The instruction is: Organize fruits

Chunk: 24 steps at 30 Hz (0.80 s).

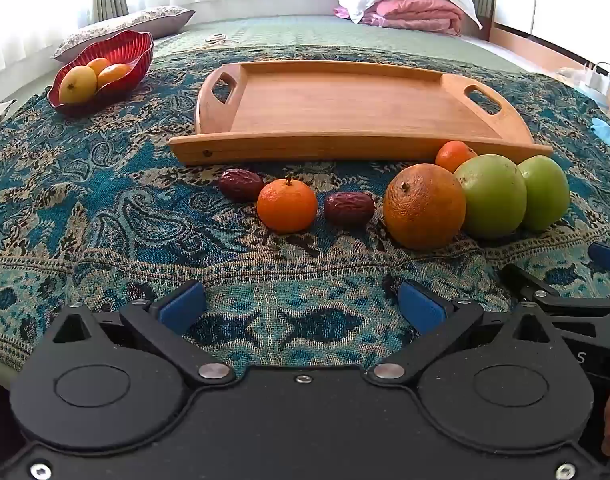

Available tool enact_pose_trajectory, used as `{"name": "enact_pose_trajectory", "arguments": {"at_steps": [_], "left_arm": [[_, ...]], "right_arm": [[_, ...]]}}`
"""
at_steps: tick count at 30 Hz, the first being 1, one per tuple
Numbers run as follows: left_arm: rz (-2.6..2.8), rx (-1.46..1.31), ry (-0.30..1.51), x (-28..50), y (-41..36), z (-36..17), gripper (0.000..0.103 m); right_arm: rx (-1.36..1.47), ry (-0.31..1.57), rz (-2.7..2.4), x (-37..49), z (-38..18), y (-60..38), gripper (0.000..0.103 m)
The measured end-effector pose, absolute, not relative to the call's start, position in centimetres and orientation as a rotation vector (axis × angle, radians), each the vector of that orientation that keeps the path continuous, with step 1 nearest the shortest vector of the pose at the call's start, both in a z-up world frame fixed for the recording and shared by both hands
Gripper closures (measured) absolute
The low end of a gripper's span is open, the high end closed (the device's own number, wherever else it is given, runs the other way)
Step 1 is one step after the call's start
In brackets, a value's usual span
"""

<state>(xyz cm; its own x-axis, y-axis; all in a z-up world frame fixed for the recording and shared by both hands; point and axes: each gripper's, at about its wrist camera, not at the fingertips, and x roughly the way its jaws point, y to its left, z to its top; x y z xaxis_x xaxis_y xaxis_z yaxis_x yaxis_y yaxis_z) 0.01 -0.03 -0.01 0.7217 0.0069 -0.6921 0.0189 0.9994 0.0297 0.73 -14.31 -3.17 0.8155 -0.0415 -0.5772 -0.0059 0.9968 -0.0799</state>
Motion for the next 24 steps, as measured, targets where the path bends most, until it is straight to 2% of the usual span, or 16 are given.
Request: {"name": "enact_pose_trajectory", "arguments": {"at_steps": [24], "left_arm": [[-0.011,0.024,0.762,-0.01,0.0,0.0,0.0]], "right_arm": [[-0.083,0.616,-0.02,0.71,-3.18,-14.29,0.0]]}}
